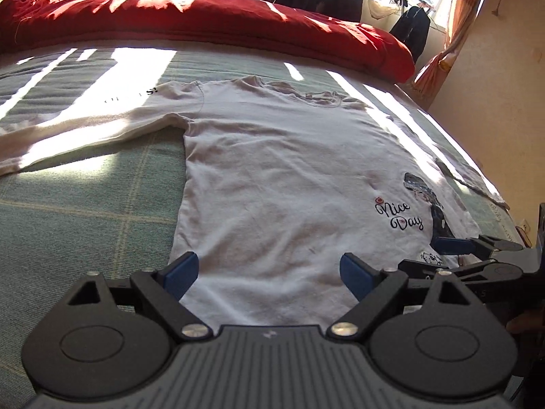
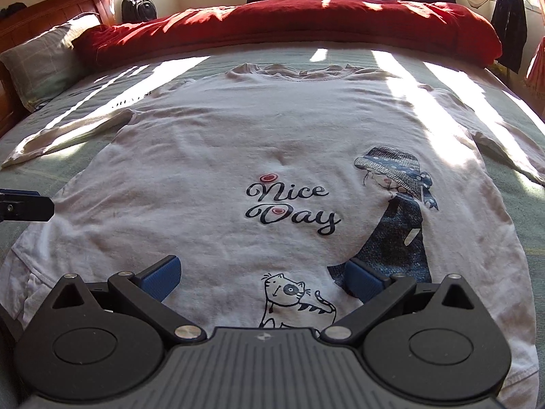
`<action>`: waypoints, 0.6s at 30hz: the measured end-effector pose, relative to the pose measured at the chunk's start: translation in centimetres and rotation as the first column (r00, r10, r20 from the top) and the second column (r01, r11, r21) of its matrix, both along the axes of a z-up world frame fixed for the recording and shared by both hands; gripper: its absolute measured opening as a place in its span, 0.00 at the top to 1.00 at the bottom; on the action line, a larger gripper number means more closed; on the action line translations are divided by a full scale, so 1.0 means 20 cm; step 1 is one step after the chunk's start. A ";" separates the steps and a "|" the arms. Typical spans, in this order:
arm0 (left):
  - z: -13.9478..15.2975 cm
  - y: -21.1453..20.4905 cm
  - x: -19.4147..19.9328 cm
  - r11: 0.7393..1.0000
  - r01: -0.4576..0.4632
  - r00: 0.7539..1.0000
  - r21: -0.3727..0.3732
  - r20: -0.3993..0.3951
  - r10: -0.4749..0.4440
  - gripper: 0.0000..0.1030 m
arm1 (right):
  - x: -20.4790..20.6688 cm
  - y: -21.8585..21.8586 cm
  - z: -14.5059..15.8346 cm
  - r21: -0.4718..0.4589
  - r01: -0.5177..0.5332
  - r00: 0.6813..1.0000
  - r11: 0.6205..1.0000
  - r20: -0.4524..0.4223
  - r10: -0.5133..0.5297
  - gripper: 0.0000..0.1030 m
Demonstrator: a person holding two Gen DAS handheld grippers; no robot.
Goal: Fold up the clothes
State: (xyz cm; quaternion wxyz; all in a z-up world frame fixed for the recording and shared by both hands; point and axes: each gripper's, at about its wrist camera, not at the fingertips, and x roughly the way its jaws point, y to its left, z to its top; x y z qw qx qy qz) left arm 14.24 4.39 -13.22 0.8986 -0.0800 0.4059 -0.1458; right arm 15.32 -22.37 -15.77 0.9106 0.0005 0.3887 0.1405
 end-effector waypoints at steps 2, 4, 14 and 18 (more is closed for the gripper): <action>-0.02 -0.08 -0.02 0.998 0.052 0.999 0.040 0.002 -0.052 0.13 | -0.02 0.03 0.03 -0.014 -0.008 0.999 1.000 0.038 0.009 0.00; -0.07 -0.13 -0.05 0.996 0.053 0.999 0.075 -0.015 -0.052 0.13 | -0.02 0.05 0.05 -0.028 -0.023 0.997 0.999 0.070 0.025 0.00; -0.09 -0.07 -0.26 0.997 -0.028 0.998 0.077 -0.061 0.033 0.13 | -0.01 0.09 -0.07 -0.095 -0.057 0.998 0.994 0.009 0.058 0.00; -0.06 -0.06 -0.28 0.996 -0.043 0.998 0.081 -0.034 0.046 0.13 | -0.08 0.09 -0.05 -0.092 -0.044 0.999 0.995 0.024 0.047 0.00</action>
